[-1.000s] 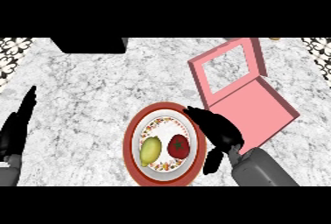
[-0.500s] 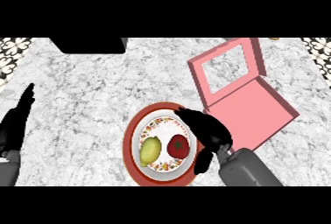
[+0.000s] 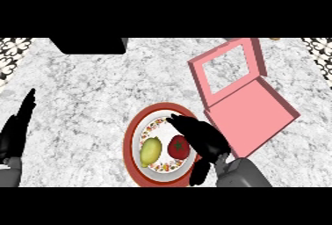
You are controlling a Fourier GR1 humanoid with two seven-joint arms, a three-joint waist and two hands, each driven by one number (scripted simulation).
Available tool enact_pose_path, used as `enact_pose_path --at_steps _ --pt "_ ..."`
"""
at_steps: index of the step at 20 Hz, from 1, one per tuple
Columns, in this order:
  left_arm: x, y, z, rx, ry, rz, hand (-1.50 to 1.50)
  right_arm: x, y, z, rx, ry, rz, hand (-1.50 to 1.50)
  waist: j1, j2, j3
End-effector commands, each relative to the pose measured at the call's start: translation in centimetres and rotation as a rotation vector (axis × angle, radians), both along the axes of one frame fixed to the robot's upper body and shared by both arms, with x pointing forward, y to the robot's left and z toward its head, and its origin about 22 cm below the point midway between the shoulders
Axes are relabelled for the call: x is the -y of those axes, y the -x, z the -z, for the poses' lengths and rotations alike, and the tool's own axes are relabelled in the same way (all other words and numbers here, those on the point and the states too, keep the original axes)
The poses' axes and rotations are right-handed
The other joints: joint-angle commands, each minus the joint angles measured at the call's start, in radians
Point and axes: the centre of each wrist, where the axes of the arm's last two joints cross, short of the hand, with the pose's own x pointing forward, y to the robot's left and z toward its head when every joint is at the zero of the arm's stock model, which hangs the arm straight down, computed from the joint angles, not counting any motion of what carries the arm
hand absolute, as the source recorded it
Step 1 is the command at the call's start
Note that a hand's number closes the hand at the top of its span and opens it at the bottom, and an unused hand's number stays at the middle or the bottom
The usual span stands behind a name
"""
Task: Pick the tomato from the plate and place it in the cardboard box
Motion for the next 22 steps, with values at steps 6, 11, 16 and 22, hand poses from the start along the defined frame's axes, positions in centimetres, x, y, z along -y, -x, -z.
enact_pose_path --at_steps 6,11,16,22 --pt "-0.2 1.2 -0.7 0.004 0.0 0.009 0.0 -0.9 -0.1 0.0 -0.04 0.12 0.02 -1.5 0.002 0.0 0.0" --pt "0.0 0.8 1.9 0.002 0.019 0.024 0.0 -3.7 0.3 2.6 -0.071 0.163 0.059 -1.5 0.004 0.001 0.0" --pt "-1.4 -1.2 -1.1 0.015 -0.005 0.005 0.0 -3.9 -0.4 4.4 0.118 0.153 0.076 1.5 0.004 0.002 0.0" --pt "0.5 -1.0 -1.2 -0.018 0.004 0.007 0.0 -3.7 -1.0 5.5 0.246 0.168 0.104 1.5 0.004 0.001 0.0"
